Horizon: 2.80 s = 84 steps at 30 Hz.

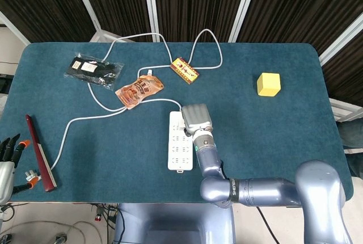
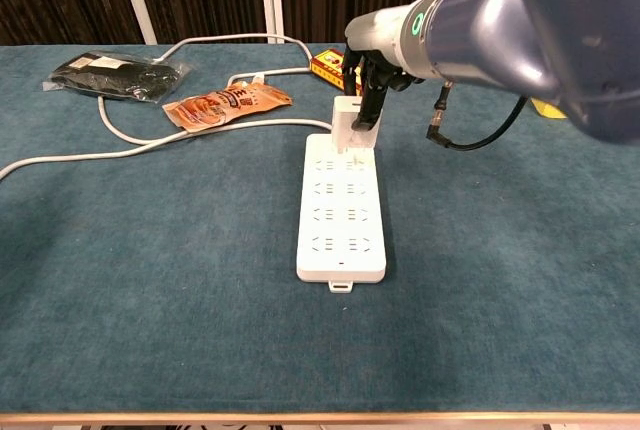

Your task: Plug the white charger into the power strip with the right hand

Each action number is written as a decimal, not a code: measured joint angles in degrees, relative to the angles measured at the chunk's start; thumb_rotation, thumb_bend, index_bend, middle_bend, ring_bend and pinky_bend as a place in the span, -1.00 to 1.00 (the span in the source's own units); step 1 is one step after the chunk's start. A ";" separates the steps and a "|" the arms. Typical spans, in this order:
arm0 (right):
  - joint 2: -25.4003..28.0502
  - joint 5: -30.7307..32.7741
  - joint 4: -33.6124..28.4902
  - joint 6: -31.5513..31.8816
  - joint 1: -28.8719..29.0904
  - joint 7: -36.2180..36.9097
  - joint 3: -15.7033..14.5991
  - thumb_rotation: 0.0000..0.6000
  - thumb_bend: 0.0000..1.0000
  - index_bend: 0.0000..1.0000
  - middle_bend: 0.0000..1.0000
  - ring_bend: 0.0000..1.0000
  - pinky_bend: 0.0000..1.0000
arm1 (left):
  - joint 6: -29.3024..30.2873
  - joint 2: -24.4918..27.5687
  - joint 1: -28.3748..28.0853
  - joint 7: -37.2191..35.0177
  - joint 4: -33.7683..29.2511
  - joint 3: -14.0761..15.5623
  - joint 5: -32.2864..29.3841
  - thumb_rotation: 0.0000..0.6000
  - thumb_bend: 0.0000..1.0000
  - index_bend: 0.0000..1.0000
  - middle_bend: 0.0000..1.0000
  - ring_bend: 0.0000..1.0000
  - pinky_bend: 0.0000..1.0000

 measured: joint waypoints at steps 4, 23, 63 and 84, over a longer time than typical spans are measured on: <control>-0.86 -0.76 1.69 0.05 -0.02 0.35 -0.65 1.00 0.22 0.90 0.66 0.81 0.92 | 0.10 0.10 0.02 -0.26 0.03 0.02 0.20 1.00 -0.80 -0.65 -1.00 -1.00 -1.00; -2.76 -1.48 5.71 -0.33 -0.53 -0.42 -1.30 1.00 0.22 0.93 0.66 0.81 0.92 | 0.22 0.07 0.10 -0.18 -0.04 0.19 0.57 1.00 -0.80 -0.65 -1.00 -1.00 -1.00; -4.92 0.65 7.18 -0.28 -0.83 -2.26 0.32 1.00 0.22 0.96 0.67 0.81 0.92 | 0.28 0.09 0.10 -0.39 0.07 -0.03 0.32 1.00 -0.80 -0.65 -1.00 -1.00 -1.00; -6.09 0.79 8.42 -0.44 -0.67 -3.40 0.93 1.00 0.22 0.98 0.68 0.81 0.92 | 0.36 0.21 0.12 -0.76 0.11 -0.17 0.19 1.00 -0.80 -0.65 -1.00 -1.00 -1.00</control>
